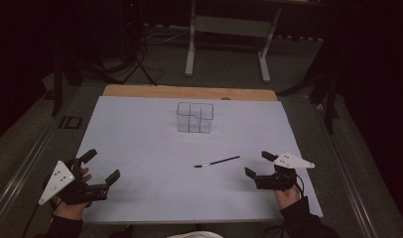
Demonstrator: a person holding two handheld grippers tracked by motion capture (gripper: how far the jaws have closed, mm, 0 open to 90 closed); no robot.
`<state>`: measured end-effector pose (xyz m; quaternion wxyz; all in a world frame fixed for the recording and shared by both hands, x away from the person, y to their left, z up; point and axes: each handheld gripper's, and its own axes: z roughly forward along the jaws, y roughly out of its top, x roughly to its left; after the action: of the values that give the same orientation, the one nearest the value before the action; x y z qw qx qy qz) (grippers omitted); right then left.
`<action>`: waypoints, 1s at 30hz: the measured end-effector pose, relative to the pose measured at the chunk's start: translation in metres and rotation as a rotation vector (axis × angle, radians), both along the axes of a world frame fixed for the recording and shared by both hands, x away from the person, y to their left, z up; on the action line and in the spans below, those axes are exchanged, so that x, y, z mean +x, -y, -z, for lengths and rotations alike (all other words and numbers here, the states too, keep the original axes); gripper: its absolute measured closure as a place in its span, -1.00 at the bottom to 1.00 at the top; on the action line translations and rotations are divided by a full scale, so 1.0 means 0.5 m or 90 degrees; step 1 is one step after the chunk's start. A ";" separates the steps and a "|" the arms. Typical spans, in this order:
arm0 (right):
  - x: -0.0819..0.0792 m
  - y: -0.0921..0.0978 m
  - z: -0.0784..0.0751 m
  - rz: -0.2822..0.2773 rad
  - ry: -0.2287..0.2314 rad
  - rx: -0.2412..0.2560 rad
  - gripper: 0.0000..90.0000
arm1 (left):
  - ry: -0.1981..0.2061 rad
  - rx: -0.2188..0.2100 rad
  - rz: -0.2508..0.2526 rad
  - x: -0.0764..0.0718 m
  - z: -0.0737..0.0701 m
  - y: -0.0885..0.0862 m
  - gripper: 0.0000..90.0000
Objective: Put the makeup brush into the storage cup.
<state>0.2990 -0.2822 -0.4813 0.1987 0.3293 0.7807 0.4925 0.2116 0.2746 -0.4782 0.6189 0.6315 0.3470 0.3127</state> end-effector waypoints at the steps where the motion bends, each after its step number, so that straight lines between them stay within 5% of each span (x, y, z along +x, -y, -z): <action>1: 0.003 -0.001 0.002 -0.003 -0.012 -0.003 -0.80 | 0.000 0.000 0.000 0.000 0.000 0.000 -0.99; 6: 0.016 -0.006 0.015 -0.011 -0.078 -0.059 -0.80 | 0.002 0.001 0.004 0.000 -0.001 0.002 -0.99; 7: 0.022 -0.003 0.018 -0.037 -0.109 -0.053 -0.80 | 0.002 -0.001 0.004 0.000 -0.001 0.001 -0.99; 9: 0.026 0.001 0.024 -0.035 -0.126 -0.066 -0.80 | 0.002 -0.003 0.003 0.000 -0.001 0.000 -0.99; 15: 0.041 0.003 0.030 -0.127 -0.189 -0.085 -0.80 | 0.004 -0.005 -0.001 -0.001 -0.002 -0.003 -0.99; 20: 0.051 0.003 0.010 -0.187 -0.208 -0.106 -0.80 | 0.003 -0.005 -0.002 0.000 -0.002 -0.003 -0.99; 22: 0.051 0.004 -0.001 -0.193 -0.190 -0.121 -0.80 | 0.003 -0.005 -0.002 0.000 -0.002 -0.003 -0.99; 30: 0.062 -0.009 -0.028 -0.290 -0.229 -0.181 -0.80 | 0.004 -0.005 -0.002 -0.001 -0.003 -0.003 -0.99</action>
<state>0.3301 -0.2778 -0.4673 -0.0142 0.1967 0.9179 0.3445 0.2110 0.2761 -0.4768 0.6220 0.6277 0.3469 0.3143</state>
